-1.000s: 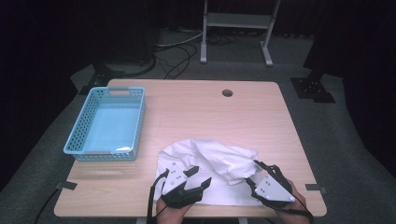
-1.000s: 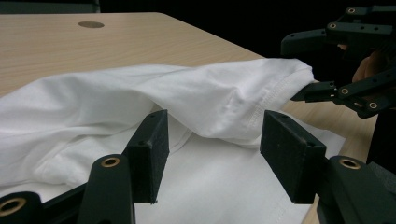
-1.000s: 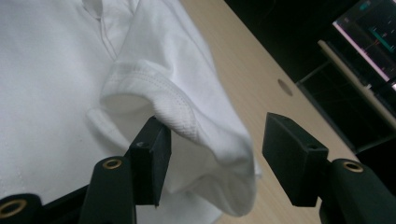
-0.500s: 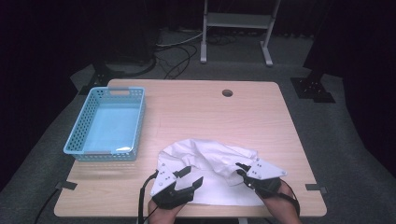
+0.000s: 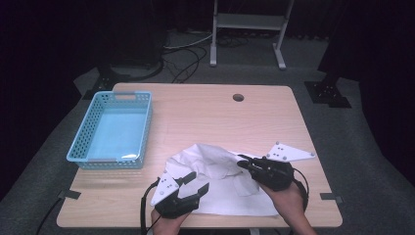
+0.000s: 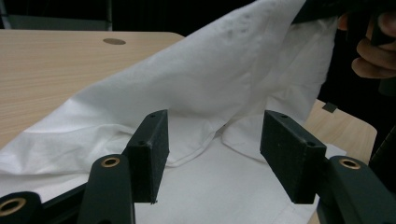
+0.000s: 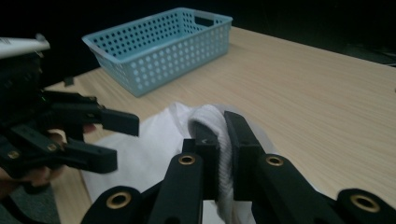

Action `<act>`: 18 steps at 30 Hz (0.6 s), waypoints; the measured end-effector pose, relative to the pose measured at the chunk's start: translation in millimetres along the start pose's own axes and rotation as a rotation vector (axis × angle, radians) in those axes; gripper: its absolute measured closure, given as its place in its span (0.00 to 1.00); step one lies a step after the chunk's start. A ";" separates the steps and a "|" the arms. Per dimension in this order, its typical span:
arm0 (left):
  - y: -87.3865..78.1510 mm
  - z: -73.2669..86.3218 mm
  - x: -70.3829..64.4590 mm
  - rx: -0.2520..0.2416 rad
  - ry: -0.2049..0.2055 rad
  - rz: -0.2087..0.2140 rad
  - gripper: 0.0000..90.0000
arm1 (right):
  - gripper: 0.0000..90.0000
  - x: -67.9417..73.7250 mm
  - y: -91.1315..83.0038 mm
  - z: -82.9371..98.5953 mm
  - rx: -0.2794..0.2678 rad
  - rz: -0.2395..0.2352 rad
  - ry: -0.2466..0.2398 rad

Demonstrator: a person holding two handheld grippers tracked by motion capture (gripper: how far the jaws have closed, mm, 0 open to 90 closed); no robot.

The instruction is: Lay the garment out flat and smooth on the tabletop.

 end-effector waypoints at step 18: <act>17.8 -14.5 -22.5 -0.043 0.034 -0.001 0.44 | 0.94 23.0 -9.8 -45.3 -0.089 -0.059 0.001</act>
Point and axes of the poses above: each handheld gripper's, and its own axes: y roughly forward along the jaws, z roughly out of its underside, x roughly to its left, the point moved 6 cm from there along y, roughly forward along the jaws, and after that the axes turned 13 degrees about x, right-handed, at the moved point
